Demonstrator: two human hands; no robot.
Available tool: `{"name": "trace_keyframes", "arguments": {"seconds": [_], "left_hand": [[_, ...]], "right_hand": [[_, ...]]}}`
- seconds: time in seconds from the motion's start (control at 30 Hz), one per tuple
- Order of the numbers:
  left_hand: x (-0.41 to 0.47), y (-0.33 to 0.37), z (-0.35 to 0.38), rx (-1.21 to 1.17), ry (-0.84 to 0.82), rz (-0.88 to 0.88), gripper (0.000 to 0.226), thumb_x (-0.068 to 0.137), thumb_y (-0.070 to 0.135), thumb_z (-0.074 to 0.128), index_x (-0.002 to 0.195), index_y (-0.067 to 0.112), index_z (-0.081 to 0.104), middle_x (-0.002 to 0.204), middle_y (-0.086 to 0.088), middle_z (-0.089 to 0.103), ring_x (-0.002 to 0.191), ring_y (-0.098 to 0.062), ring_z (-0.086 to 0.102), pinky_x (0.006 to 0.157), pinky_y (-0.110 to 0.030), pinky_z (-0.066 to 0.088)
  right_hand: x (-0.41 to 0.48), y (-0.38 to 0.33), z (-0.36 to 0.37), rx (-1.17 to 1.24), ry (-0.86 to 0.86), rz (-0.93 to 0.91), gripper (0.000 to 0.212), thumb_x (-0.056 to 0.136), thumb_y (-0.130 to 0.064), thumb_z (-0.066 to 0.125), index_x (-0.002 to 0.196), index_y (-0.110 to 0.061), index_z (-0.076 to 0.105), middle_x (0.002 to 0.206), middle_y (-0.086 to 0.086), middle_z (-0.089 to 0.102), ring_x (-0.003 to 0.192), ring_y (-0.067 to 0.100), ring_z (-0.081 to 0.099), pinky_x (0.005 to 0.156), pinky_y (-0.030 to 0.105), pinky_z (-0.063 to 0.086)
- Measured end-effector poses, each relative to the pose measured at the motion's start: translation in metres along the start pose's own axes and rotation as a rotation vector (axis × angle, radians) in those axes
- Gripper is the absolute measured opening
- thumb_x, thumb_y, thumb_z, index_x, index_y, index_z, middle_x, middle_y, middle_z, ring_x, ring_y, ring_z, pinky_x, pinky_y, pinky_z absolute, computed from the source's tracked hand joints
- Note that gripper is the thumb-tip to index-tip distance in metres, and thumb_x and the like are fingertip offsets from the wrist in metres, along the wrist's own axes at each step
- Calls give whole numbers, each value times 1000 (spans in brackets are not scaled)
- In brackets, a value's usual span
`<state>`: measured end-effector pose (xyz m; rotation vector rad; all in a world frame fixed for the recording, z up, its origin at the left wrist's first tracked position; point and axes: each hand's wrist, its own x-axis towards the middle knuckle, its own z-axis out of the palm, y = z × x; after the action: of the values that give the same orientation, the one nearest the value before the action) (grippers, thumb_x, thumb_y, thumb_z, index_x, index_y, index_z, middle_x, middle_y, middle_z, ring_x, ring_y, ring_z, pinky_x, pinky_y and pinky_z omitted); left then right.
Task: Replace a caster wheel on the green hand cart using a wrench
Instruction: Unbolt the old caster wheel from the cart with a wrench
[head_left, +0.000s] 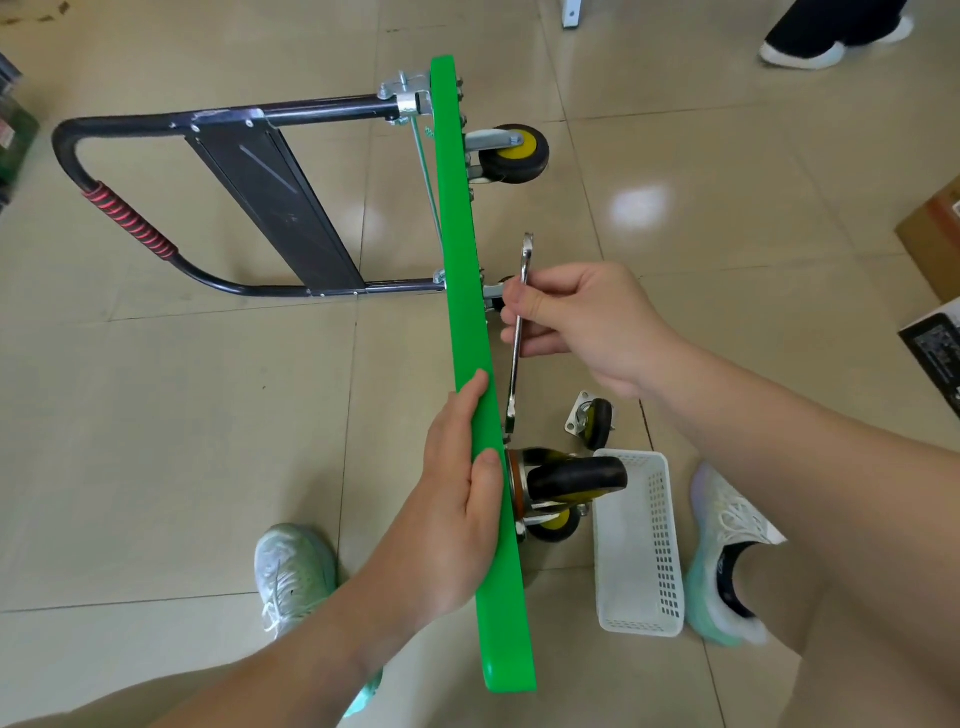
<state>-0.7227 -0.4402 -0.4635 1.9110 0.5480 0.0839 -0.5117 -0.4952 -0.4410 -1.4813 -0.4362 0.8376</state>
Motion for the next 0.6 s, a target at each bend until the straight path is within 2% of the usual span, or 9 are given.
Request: {"name": "trace_keyframes", "arguments": {"seconds": [0.1,0.17,0.27,0.4,0.6], "left_hand": [[0,1,-1,-12,-13,-2,58,111,23,32,148,60,6,168,19,16,149,13,20,116,-4,19],[0,3,-1,-13,-15,0,58,112,22,33,147,60,7,168,19,15,152,11,18,121,-9,17],[-1,4,-2,-15,-19,-4,58,112,20,33,149,57,8,168,20,15,151,13,17,120,-6,16],[-1,5,-3,-15,-16,-1,58,111,20,33,146,59,9,167,21,15,150,14,16,123,-11,15],[-1,6,-1,4,-3,-6,57,112,20,33,148,55,8,165,20,16,148,16,18,117,-3,15]], "right_hand": [[7,9,2,25,-15,68,6,92,-17,72,93,-12,76,79,5,77,72,21,75,65,30,62],[10,14,5,21,-35,111,9,93,-18,72,96,-10,76,81,6,77,75,22,75,70,35,65],[11,16,6,12,-46,145,14,93,-18,71,101,-7,75,83,6,78,80,23,76,79,41,64],[6,11,6,28,-55,121,17,93,-17,71,104,-5,75,84,7,77,79,21,75,71,32,63],[-20,2,6,77,-52,18,9,90,-14,72,97,-10,76,83,4,78,78,18,75,73,29,62]]}}
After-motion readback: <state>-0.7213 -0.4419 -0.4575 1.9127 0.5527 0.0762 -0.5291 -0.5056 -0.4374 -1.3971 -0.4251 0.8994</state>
